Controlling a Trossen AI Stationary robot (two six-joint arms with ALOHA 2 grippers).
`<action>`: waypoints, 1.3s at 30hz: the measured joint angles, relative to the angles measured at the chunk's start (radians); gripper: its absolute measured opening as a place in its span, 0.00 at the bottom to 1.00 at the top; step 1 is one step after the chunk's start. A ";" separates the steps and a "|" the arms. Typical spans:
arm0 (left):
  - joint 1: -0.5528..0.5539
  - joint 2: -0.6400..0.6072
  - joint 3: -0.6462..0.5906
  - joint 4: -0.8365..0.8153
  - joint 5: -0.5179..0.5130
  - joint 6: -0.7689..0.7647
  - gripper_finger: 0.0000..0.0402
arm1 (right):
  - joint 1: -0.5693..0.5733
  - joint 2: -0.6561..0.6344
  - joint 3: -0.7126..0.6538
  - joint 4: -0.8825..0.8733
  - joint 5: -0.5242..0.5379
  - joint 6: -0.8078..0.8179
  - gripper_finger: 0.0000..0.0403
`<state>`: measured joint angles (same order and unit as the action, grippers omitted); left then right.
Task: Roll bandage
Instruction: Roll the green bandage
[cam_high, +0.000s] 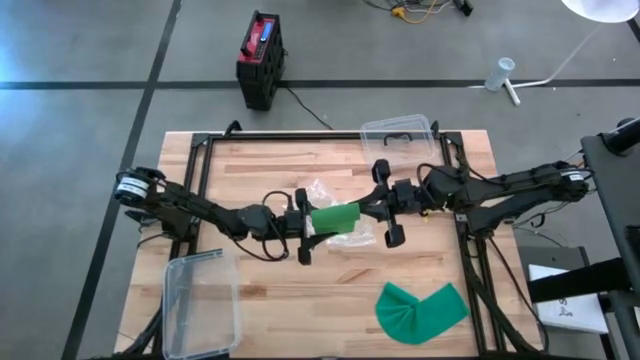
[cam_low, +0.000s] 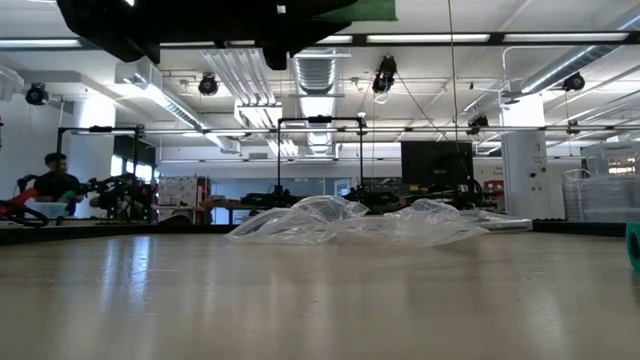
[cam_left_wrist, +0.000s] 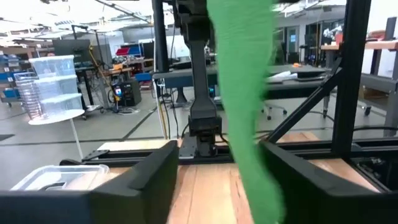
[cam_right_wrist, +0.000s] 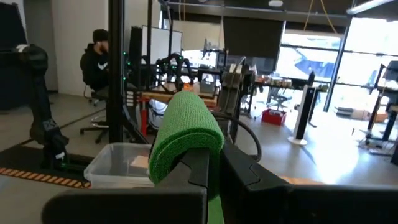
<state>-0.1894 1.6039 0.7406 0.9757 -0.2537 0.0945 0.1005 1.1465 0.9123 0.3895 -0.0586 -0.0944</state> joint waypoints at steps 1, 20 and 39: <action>0.000 0.000 0.000 0.000 0.000 -0.001 0.45 | 0.000 0.000 0.000 -0.001 0.007 -0.007 0.01; -0.091 -0.033 0.003 0.023 0.002 0.001 0.00 | -0.042 -0.010 -0.010 -0.062 0.251 -0.086 0.01; -0.114 -0.116 0.148 -0.023 -0.056 -0.037 0.00 | -0.048 -0.006 -0.105 -0.101 0.234 -0.061 0.01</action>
<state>-0.3031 1.4874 0.8886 0.9526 -0.3098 0.0576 0.0525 1.1400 0.8074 0.2882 0.1752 -0.1557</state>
